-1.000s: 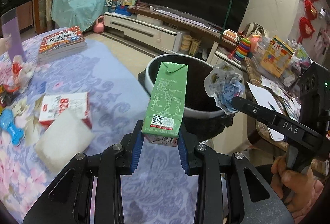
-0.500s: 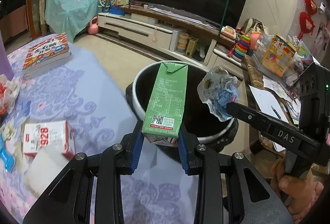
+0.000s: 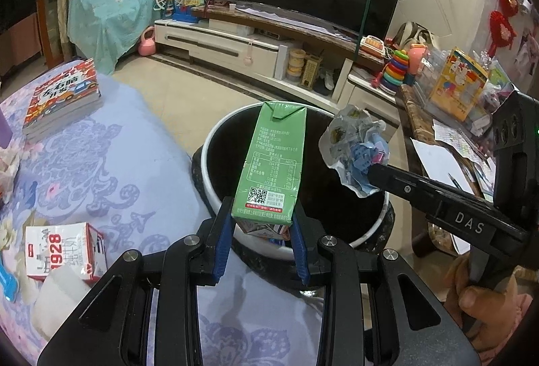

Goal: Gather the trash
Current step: 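Carry carton and wrapper over the trash bin and open both tools, then move both open tools back over the table toward the blue brush and foam block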

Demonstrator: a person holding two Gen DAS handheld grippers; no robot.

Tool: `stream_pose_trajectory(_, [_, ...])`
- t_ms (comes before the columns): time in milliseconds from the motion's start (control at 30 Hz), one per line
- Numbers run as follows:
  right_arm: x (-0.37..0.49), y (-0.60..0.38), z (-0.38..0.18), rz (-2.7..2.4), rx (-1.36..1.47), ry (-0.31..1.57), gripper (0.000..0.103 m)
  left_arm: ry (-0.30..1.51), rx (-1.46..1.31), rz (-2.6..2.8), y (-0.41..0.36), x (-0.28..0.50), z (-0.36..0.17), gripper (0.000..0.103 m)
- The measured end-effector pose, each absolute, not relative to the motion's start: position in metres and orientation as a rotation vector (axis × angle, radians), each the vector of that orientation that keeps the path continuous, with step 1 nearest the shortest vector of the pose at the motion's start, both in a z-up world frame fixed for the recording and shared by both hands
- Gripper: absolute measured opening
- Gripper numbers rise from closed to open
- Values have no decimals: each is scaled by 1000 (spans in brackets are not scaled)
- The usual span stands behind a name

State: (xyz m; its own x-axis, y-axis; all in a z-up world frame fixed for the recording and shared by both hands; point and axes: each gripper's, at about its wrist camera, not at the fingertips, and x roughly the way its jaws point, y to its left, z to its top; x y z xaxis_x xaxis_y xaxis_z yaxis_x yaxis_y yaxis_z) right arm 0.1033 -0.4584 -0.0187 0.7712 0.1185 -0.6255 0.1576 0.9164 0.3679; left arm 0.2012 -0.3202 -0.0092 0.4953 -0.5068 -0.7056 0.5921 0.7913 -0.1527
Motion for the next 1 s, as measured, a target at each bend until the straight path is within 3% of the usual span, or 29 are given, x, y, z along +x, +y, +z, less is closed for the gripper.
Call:
stream_pose_trajectory(167, [105, -462, -20, -34, 435, 707, 35, 815, 112, -673, -322, 202, -7, 36])
stream_pose_trajectory(233, [104, -464, -20, -37, 452, 703, 41, 809, 109, -667, -319, 199, -6, 48])
stream_pose_trajectory(300, [100, -464, -18, -37, 460, 691, 55, 803, 103, -663, -313, 195, -6, 48])
stream_pose_trajectory(367, [98, -465, -16, -40, 460, 681, 56, 799, 92, -659, -306, 190, -5, 48])
stream_pose_trajectory(467, [90, -461, -13, -41, 463, 658, 71, 791, 73, -643, -292, 182, -4, 51])
stream_pose_trajectory(567, [85, -453, -10, -33, 463, 644, 80, 784, 49, -625, -274, 174, -4, 52])
stream_pose_trajectory(1000, [72, -407, -13, 50, 482, 646, 87, 800, -52, -505, -184, 146, -13, 54])
